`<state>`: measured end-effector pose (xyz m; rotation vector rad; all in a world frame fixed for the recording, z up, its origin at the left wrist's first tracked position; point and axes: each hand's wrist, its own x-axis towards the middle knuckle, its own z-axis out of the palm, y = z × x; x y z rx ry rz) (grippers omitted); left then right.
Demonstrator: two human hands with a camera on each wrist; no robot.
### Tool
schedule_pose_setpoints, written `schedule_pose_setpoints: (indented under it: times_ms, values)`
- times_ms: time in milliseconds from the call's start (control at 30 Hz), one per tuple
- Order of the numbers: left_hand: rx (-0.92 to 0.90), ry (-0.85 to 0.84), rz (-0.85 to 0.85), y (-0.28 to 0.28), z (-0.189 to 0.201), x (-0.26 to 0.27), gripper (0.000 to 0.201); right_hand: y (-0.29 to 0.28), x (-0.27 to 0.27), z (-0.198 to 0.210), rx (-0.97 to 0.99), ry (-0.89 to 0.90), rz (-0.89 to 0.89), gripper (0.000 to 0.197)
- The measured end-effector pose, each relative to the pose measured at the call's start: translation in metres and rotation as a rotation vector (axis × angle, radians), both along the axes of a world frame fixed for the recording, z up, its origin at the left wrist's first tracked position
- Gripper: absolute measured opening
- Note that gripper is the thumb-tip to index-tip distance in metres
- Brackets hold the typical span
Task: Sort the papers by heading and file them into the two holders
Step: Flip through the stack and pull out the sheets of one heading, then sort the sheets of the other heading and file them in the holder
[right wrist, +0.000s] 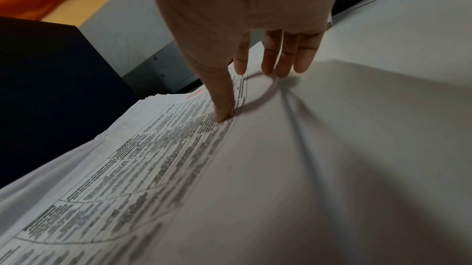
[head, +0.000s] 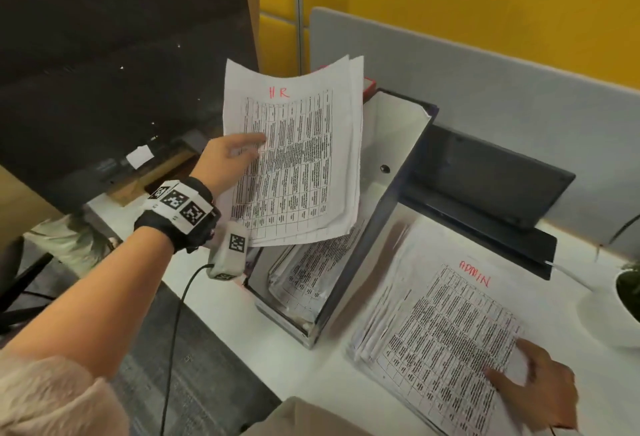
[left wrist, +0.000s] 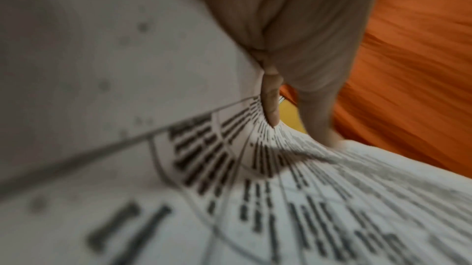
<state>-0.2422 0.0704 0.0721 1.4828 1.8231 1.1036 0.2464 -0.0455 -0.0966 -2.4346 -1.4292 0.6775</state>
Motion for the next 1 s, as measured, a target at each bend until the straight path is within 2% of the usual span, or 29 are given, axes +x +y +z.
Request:
schedule_pose_setpoints:
  times_ms: [133,200,267,367,533,667,800,900,1000]
  values:
    - [-0.092,0.095,0.009,0.008,0.001,-0.005,0.066,0.000,0.001,0.000,-0.010,0.002,0.000,0.082]
    - [-0.083,0.178,-0.054,0.014,-0.001,-0.007,0.065,-0.001,0.001,0.000,-0.015,0.009,-0.004,0.083]
    - [-0.101,0.340,-0.144,0.021,-0.007,-0.008,0.059,-0.001,0.000,0.000,-0.010,0.012,-0.009,0.083]
    - [-0.261,0.599,-0.218,0.027,-0.023,-0.001,0.061,-0.003,-0.001,0.002,-0.018,0.020,-0.011,0.085]
    - [-0.515,0.787,-0.361,0.033,-0.051,0.013,0.076,-0.003,-0.005,0.008,-0.004,0.049,-0.015,0.083]
    - [-0.553,0.966,-0.442,0.036,-0.061,0.015,0.064,-0.004,-0.007,0.010,-0.010,0.082,-0.027,0.080]
    - [-0.377,0.876,-0.343,0.040,-0.048,0.013,0.048,-0.004,-0.007,0.010,-0.004,0.082,-0.017,0.079]
    - [-0.183,0.605,-0.202,0.042,-0.013,0.016,0.044,-0.005,-0.007,0.007,0.010,0.069,-0.011,0.079]
    - [0.044,0.379,-0.165,0.039,0.033,0.044,0.039,-0.006,-0.008,0.007,0.020,0.062,-0.010,0.078]
